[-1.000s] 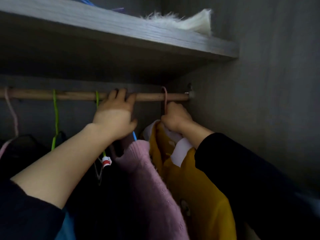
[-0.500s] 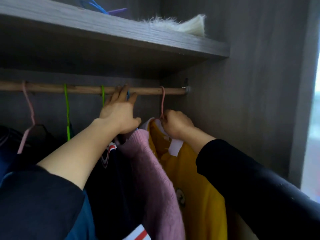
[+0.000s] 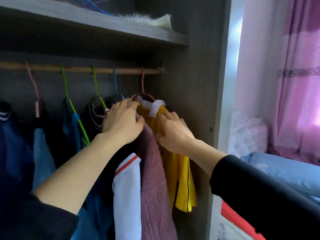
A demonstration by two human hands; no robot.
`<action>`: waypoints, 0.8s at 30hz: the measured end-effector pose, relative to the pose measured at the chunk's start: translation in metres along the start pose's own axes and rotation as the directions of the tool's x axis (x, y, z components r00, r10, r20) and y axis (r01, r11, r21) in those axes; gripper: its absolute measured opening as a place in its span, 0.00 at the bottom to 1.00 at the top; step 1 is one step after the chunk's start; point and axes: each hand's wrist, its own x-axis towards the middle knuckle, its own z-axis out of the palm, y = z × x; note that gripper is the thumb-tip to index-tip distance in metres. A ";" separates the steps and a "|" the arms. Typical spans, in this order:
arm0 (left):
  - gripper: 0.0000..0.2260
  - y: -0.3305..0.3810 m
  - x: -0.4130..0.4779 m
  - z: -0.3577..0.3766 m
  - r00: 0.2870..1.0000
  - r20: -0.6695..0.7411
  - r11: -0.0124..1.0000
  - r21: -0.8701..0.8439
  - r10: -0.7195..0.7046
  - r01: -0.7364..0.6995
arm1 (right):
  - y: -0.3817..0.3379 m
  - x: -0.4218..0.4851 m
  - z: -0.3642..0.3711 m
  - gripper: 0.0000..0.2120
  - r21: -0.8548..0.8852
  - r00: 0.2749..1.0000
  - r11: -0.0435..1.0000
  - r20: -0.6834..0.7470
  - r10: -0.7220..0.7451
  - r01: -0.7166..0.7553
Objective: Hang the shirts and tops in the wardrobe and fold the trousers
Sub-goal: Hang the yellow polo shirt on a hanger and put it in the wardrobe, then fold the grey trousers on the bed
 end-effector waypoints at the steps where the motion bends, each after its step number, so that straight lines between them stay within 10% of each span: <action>1: 0.20 0.006 -0.011 0.002 1.000 -0.010 1.000 -0.015 0.019 -0.019 | 0.002 -0.018 -0.001 0.21 -0.018 1.000 1.000 -0.003 0.012 -0.012; 12: 0.18 0.124 -0.136 0.050 0.972 0.035 0.910 -0.360 0.232 -0.204 | 0.069 -0.213 -0.006 0.24 -0.002 0.955 0.955 0.007 0.297 -0.297; 24: 0.18 0.375 -0.266 0.160 0.758 0.457 0.815 -0.555 0.466 -0.166 | 0.219 -0.450 -0.032 0.26 -0.231 0.695 0.714 0.172 0.699 -0.661</action>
